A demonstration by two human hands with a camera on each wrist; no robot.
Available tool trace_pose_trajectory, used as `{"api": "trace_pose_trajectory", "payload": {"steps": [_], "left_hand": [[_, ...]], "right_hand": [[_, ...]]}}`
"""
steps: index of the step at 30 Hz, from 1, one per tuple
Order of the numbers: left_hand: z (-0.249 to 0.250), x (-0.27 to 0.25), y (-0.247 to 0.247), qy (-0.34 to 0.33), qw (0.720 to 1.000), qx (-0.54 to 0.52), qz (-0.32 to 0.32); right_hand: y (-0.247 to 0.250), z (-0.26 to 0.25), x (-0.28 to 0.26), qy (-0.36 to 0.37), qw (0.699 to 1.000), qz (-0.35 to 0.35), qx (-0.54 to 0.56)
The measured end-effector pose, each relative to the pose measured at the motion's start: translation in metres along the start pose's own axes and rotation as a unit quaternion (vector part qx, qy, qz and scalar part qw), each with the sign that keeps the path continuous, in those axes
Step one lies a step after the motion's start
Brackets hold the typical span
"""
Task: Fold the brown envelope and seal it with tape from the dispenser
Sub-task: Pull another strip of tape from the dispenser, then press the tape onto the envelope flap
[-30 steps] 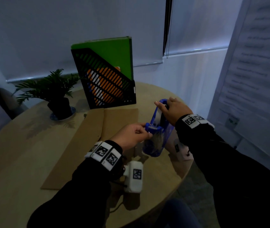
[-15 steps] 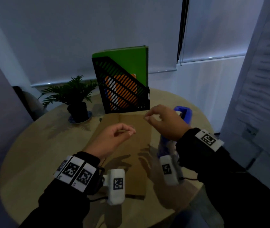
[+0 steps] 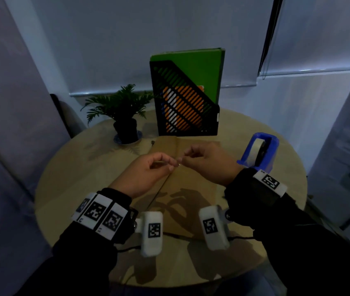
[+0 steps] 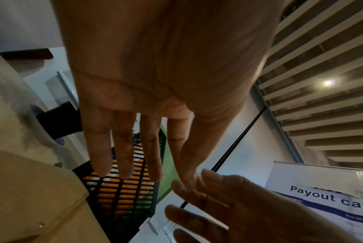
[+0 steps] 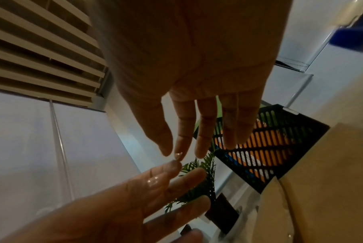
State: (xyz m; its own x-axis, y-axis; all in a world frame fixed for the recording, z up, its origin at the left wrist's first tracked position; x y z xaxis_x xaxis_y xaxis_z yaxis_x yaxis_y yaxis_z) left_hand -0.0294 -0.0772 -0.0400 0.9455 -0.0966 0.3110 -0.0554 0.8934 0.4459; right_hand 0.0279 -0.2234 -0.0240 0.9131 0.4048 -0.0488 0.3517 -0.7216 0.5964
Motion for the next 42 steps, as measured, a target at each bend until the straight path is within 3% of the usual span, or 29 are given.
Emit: {"api": "trace_pose_trajectory", "payload": {"steps": [10,34,39,42], "left_hand": [[-0.013,-0.021,0.027,0.017,1.000,0.008,0.020],[-0.034,-0.042,0.057,0.062,0.995,0.079,0.015],[-0.041,-0.039,0.062,0.104,0.982,0.153,-0.025],[-0.047,-0.032,0.061,0.124,0.960,0.230,-0.104]], "right_hand": [[-0.032,-0.027,0.000,0.048,0.997,-0.008,-0.057],[-0.071,-0.047,0.002,0.084,0.990,-0.051,-0.098],[-0.071,-0.030,0.011,0.002,0.997,-0.074,-0.016],[-0.077,-0.010,0.020,-0.081,0.992,-0.096,0.005]]}}
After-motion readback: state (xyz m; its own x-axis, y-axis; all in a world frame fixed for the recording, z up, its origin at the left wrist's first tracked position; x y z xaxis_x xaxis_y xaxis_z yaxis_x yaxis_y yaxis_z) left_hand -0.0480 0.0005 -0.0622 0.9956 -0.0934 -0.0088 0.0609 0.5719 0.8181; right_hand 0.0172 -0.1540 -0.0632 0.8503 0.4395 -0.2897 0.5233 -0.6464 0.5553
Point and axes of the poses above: each hand's wrist, its own x-axis towards the middle knuckle, its own y-axis out of the back of the hand, z = x × y, the point moved 5 cm from there along x, towards the middle knuckle, and after that the axes turned 14 degrees about -y, right-handed, at the moved point
